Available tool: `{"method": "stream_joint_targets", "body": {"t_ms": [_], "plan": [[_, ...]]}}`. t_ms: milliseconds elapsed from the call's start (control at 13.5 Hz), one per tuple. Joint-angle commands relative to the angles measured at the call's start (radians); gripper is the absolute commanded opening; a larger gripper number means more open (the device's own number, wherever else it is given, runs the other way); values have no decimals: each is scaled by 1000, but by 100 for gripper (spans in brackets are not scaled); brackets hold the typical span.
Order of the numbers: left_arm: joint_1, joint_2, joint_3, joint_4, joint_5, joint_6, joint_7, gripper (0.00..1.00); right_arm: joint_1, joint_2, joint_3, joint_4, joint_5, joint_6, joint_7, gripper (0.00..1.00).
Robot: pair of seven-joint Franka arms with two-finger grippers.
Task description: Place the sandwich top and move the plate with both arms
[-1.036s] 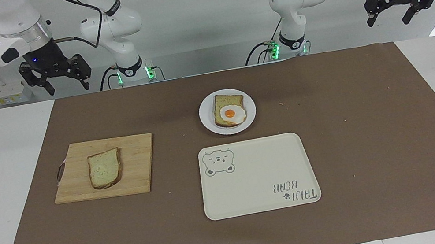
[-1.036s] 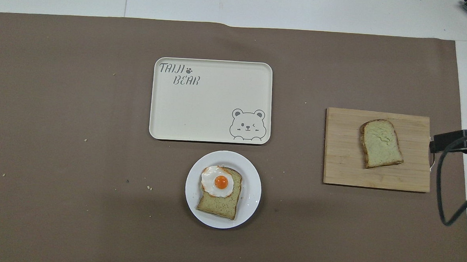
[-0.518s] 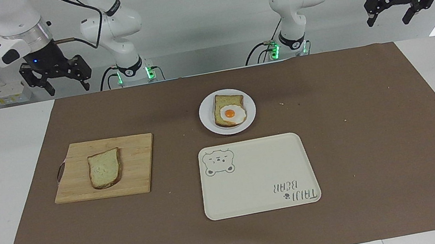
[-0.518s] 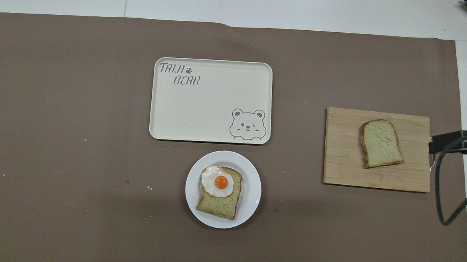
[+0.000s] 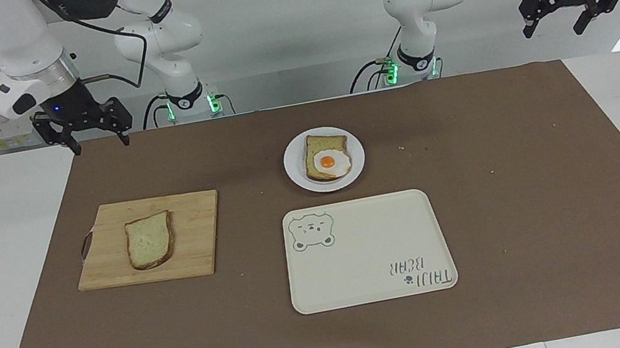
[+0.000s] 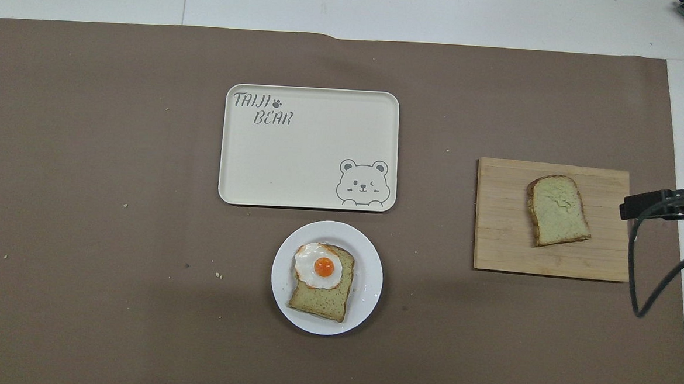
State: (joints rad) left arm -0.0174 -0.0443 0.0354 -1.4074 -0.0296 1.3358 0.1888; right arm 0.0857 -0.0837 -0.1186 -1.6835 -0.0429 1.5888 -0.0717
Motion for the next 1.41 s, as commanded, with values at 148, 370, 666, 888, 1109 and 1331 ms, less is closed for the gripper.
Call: {"method": "stream_joint_targets", "body": {"t_ms": [148, 370, 666, 888, 1109, 1331], "plan": [[10, -25, -5, -27, 4, -4, -6, 100, -29, -10, 4, -94, 26, 123, -40, 100], [10, -26, -5, -27, 4, -4, -6, 100, -32, 51, 4, -166, 26, 253, -97, 100], [10, -26, -5, -27, 4, -4, -6, 100, -40, 148, 4, -170, 28, 335, -128, 100], [10, -26, -5, -27, 4, -4, -6, 100, -50, 209, 4, -214, 28, 476, -172, 100], [10, -25, -5, -27, 4, -4, -6, 100, -82, 261, 4, -222, 28, 517, -215, 100], [10, -25, -5, -27, 4, -4, -6, 100, -110, 278, 4, -248, 31, 542, -263, 100]]}}
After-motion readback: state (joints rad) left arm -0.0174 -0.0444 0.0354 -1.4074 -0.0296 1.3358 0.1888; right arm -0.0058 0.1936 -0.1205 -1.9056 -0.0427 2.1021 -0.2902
